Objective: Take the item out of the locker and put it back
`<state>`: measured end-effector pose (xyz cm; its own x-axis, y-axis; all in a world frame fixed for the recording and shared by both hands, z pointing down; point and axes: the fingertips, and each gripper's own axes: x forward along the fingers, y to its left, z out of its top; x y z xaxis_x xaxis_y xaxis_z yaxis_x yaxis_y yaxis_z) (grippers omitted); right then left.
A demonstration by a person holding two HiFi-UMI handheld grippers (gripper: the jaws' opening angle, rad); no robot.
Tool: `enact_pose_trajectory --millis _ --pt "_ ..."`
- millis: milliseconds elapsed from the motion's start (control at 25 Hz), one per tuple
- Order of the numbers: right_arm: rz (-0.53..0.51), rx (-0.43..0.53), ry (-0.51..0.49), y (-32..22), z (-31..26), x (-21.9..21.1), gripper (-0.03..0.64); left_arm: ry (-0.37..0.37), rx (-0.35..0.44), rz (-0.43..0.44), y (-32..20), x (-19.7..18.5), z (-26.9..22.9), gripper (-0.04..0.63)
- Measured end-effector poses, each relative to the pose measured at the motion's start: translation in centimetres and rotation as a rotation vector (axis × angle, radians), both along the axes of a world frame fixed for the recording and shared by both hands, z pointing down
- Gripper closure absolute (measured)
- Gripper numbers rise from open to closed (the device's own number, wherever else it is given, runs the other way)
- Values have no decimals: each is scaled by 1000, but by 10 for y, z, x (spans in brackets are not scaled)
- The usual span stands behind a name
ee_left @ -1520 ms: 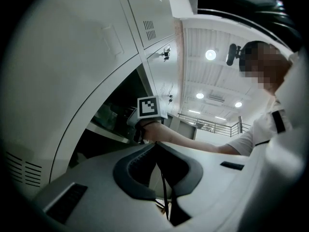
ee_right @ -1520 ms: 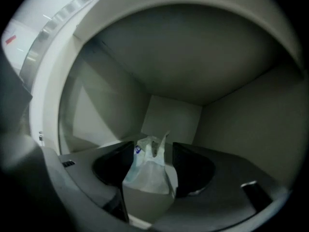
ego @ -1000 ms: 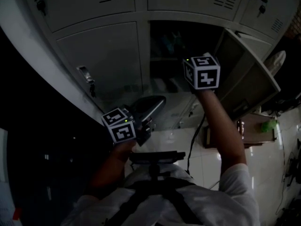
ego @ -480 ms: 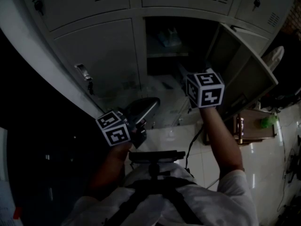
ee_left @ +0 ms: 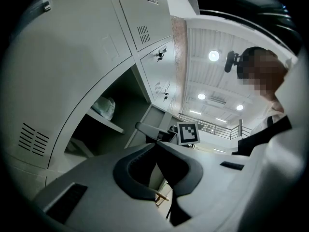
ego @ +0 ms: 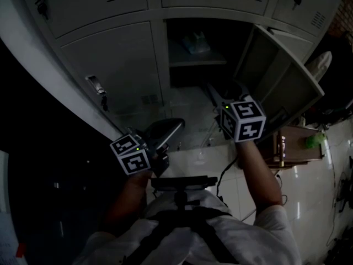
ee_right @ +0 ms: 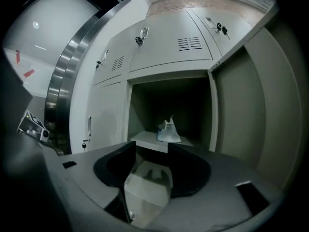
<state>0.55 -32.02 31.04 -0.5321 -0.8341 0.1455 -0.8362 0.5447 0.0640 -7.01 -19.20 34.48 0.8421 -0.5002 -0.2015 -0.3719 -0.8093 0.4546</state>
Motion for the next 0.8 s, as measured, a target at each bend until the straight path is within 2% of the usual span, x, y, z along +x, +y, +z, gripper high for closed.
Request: enact_pose_trajectory --millis 800 --pt "-47 -88 -53 55 44 16 459 -16 -55 5 14 0 22 598"
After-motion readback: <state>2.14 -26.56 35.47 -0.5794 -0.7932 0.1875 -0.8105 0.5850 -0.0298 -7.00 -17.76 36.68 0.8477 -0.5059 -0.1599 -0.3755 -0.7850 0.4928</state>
